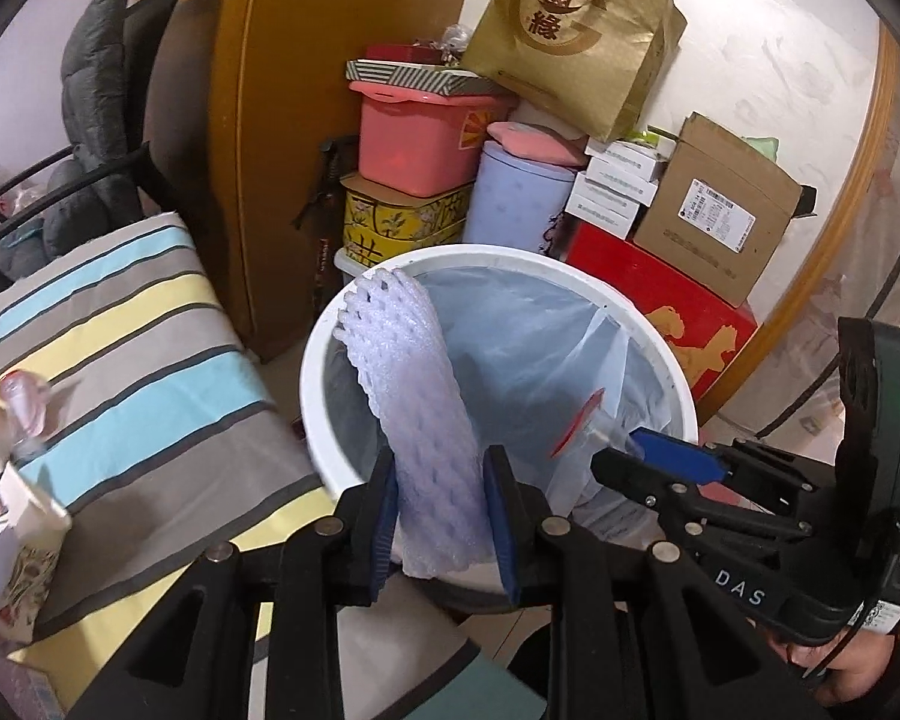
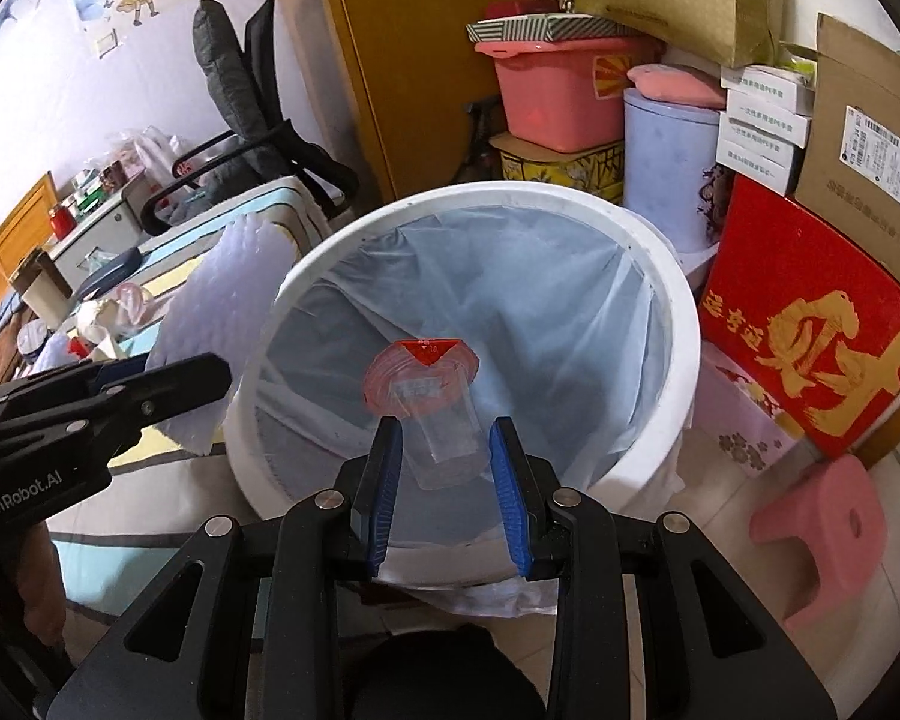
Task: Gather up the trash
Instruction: 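Carry both held items over the white bin and open both tools to drop them, then move both open tools back from the bin toward the table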
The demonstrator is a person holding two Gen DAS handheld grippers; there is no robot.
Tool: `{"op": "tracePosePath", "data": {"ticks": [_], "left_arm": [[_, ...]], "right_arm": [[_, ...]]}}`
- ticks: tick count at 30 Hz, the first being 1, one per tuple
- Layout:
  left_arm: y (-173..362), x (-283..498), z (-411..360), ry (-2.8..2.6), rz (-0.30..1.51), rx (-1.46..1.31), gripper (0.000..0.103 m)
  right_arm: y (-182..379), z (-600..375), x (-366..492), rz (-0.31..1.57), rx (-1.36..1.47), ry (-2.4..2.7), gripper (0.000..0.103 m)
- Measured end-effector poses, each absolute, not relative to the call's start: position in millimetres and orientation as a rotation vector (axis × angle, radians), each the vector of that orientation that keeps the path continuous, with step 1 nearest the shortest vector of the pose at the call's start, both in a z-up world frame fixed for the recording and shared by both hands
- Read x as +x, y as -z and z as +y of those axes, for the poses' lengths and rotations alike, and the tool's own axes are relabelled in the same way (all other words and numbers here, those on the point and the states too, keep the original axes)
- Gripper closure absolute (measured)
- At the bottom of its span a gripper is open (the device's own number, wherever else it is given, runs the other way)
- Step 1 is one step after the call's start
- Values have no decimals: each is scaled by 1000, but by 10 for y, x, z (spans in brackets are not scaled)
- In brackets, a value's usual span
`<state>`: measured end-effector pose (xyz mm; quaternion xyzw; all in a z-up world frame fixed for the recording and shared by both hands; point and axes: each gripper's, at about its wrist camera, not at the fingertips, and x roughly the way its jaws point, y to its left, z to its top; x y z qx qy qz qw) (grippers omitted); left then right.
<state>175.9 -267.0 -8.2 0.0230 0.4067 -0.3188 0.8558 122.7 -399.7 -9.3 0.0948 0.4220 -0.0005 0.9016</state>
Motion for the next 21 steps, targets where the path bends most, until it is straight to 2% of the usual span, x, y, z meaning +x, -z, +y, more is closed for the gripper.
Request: {"op": "tracePosePath", "data": {"ticks": [4, 6, 7, 10, 21], "left_arm": [[92, 1788, -2707, 672, 851, 39, 64], [88, 1796, -2708, 669, 846, 34, 54], [77, 1786, -2693, 671, 842, 27, 52], [46, 1773, -2666, 659, 831, 26, 51], [-151, 1549, -2308, 542, 772, 15, 51]], "right_arm": [[87, -4024, 1223, 870, 196, 9, 70], [65, -4027, 1212, 862, 199, 12, 67], [55, -4034, 1207, 857, 203, 14, 65], [19, -4061, 1183, 837, 213, 23, 59], [-175, -3898, 1080, 756, 227, -49, 57]]}}
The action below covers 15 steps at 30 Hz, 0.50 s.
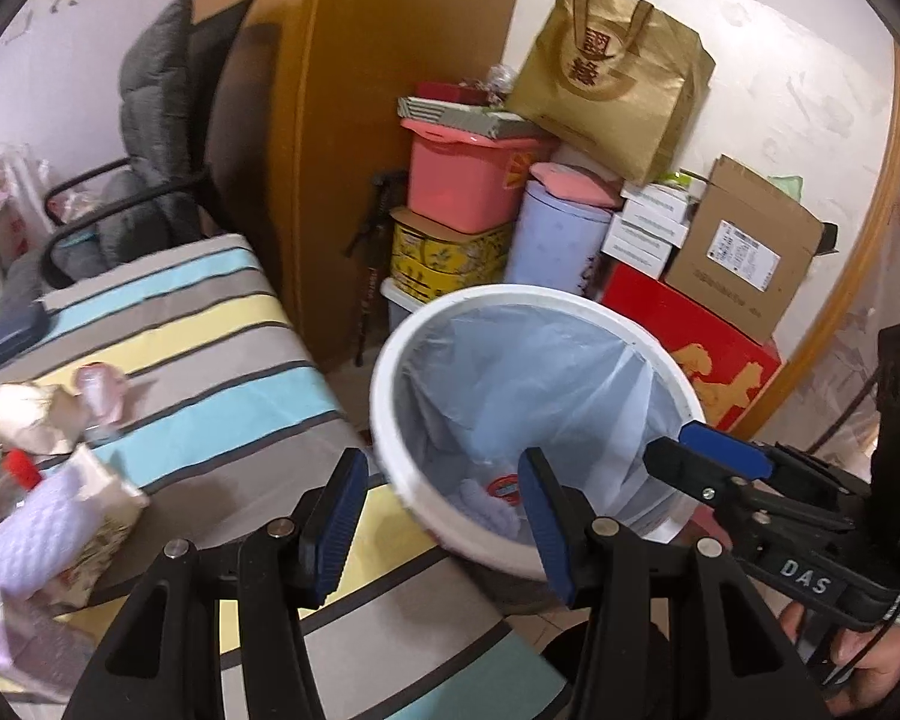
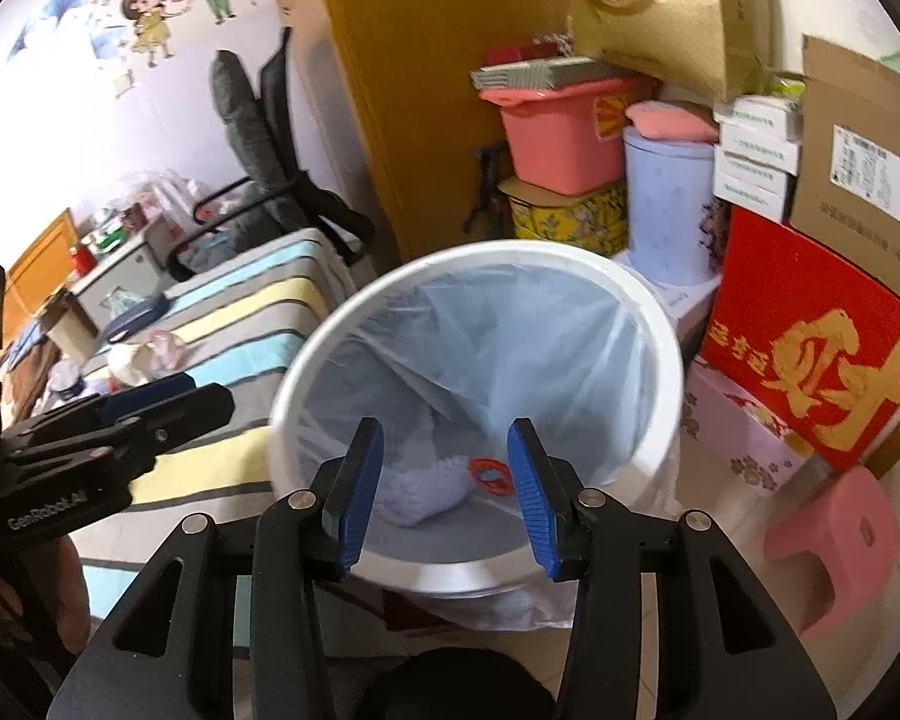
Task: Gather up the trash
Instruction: 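Move both open tools back from the bin toward the table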
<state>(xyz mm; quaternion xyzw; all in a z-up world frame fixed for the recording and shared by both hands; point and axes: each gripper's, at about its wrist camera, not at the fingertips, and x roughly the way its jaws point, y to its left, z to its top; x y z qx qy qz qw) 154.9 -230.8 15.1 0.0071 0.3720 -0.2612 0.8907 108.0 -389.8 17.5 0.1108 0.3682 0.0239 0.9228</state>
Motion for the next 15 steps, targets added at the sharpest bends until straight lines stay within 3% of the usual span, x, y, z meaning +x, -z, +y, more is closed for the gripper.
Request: {"op": "tracePosePath", "data": {"ticks": [15], "left_arm": [[-252, 1062, -1566, 379, 707, -13, 51]], "right_arm": [[-197, -3399, 971, 797, 175, -206, 57]]}}
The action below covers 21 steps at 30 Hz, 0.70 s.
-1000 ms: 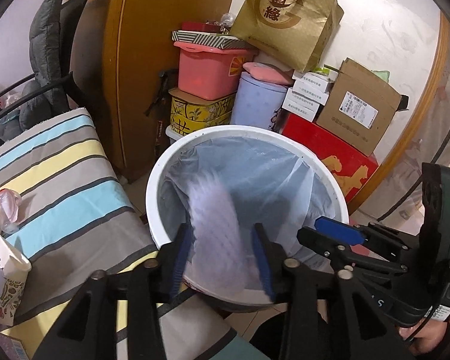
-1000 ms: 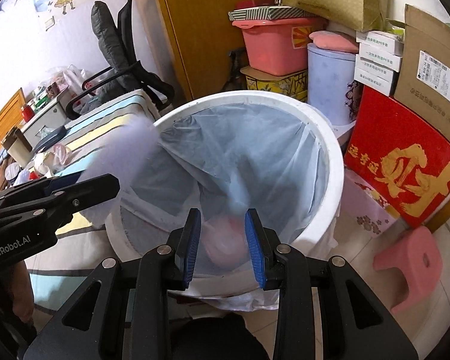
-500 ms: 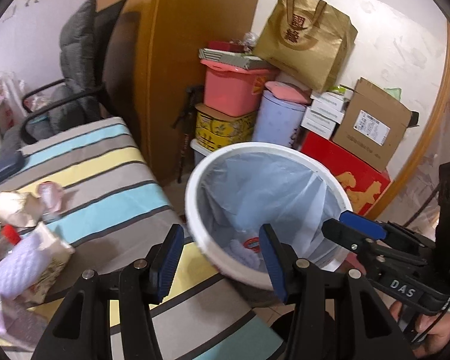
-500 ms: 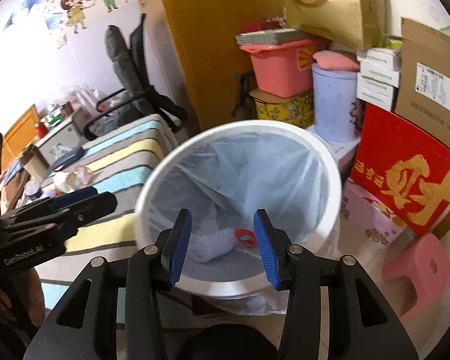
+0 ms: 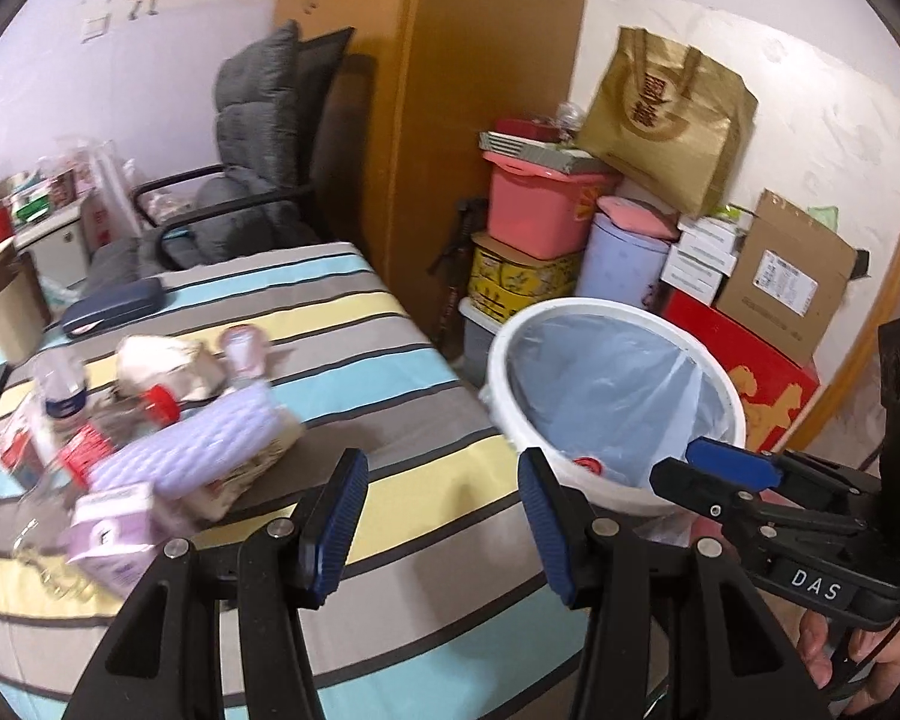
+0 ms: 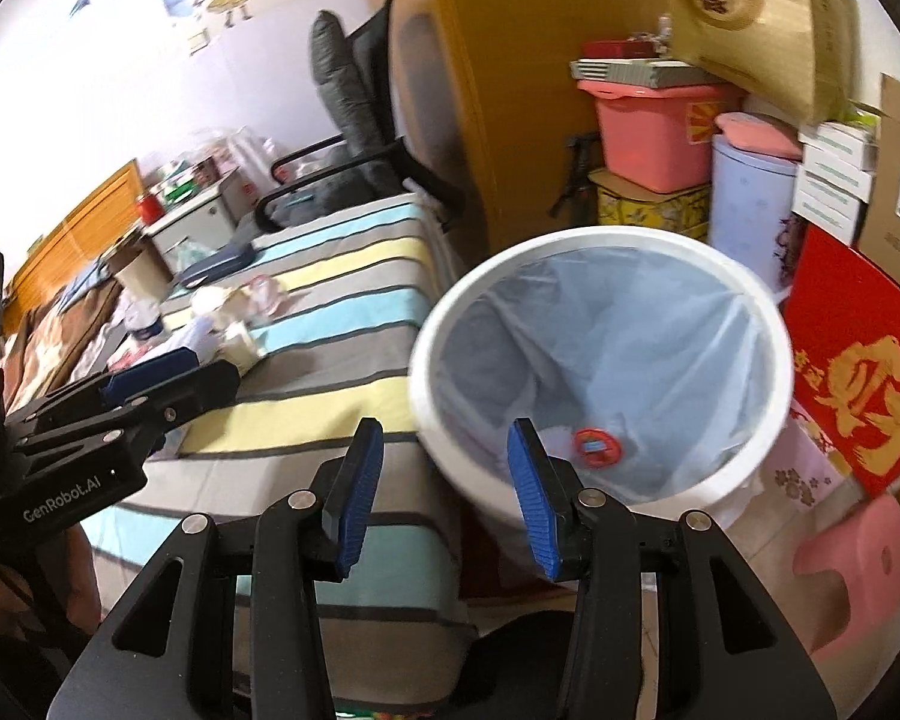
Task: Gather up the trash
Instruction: 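Move both open tools back from the bin toward the table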
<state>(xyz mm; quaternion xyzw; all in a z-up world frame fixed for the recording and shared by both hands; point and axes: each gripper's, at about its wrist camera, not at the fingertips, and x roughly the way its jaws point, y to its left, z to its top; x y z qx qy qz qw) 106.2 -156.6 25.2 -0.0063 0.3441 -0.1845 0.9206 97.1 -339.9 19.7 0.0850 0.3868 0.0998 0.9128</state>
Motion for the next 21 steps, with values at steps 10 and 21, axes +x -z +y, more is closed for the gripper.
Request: {"op": "tracePosePath", "data": {"ticks": [10, 21], "left_arm": [[-158, 809, -1016, 256, 709, -30, 51], [-88, 565, -587, 160, 713, -62, 51]], "right_arm": [[-180, -2996, 947, 815, 129, -300, 57], [-133, -2673, 953, 846, 140, -396, 57]]}}
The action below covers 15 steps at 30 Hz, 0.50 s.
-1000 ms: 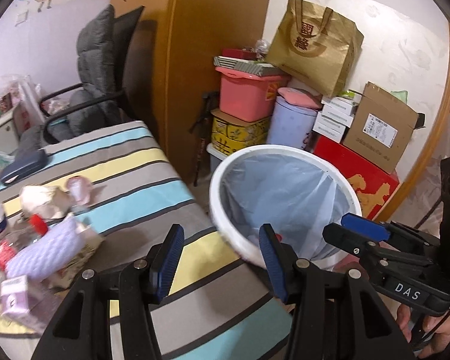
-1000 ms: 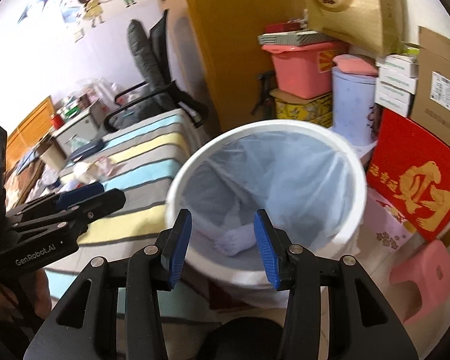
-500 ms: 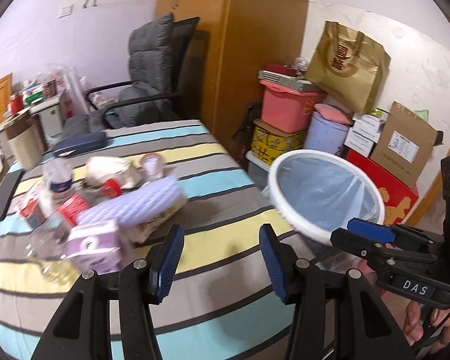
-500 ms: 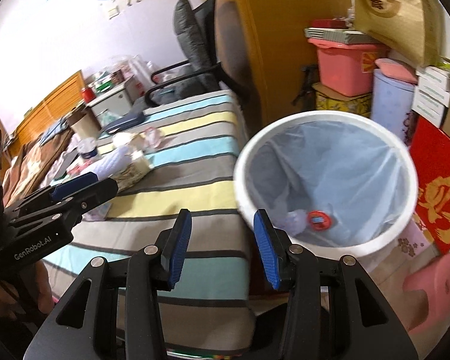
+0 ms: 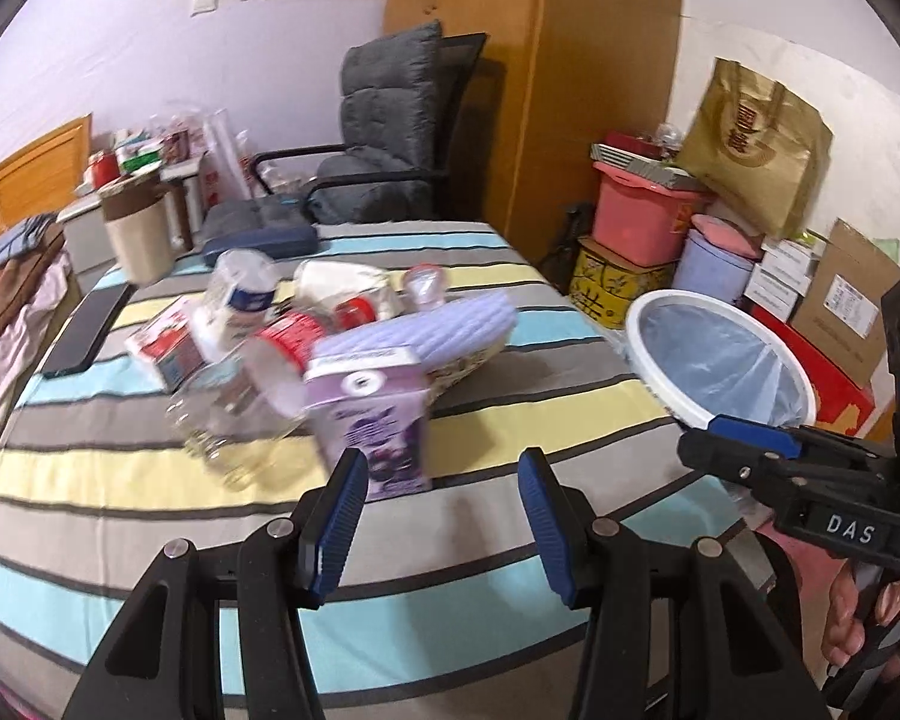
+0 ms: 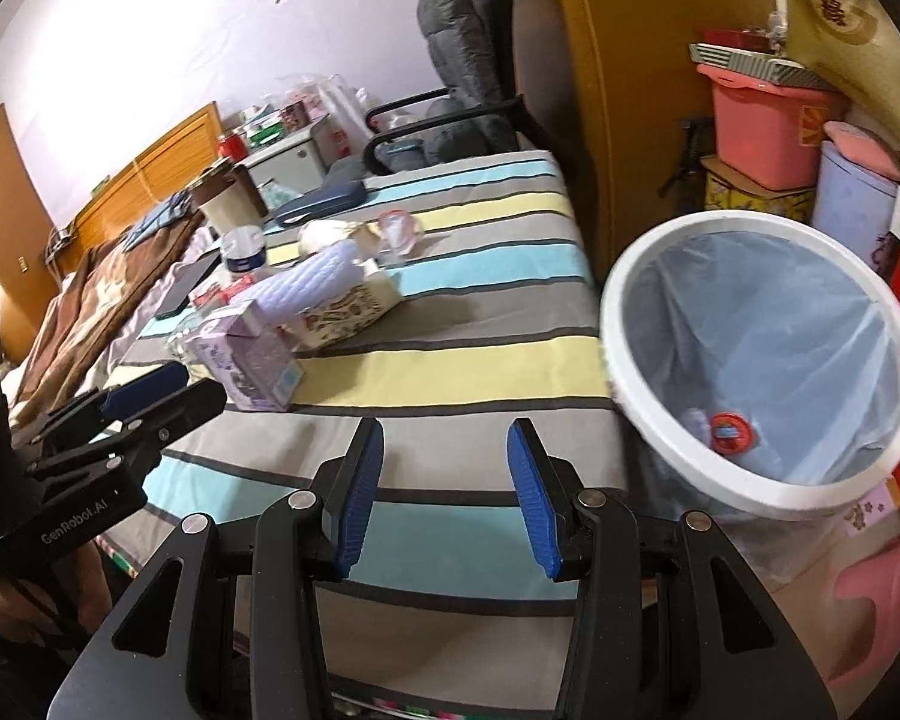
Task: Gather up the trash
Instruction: 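Move both open tools back from the bin toward the table, then grasp the purple juice carton with the left tool while the right tool grasps the printed paper cup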
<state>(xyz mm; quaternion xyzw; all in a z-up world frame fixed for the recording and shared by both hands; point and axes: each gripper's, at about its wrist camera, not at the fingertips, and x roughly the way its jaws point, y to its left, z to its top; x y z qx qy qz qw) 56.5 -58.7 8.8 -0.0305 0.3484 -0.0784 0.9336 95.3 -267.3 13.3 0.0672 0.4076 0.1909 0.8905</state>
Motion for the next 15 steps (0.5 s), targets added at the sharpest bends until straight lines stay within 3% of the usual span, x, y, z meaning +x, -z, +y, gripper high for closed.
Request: {"op": "tracePosePath", "data": {"ticks": [6, 7, 9, 15], "left_arm": [[-28, 642, -375, 118, 724, -107, 51], [-18, 669, -360, 116, 726, -112, 49], [-2, 725, -360, 126, 729, -126, 32], [72, 901, -426, 128, 743, -122, 30]], "right_arm": [[-129, -2591, 985, 845, 148, -423, 57], [-130, -2585, 998, 844, 150, -423, 57], [-140, -2583, 1009, 840, 155, -423, 57], [-182, -2559, 1080, 823, 151, -420, 57]]}}
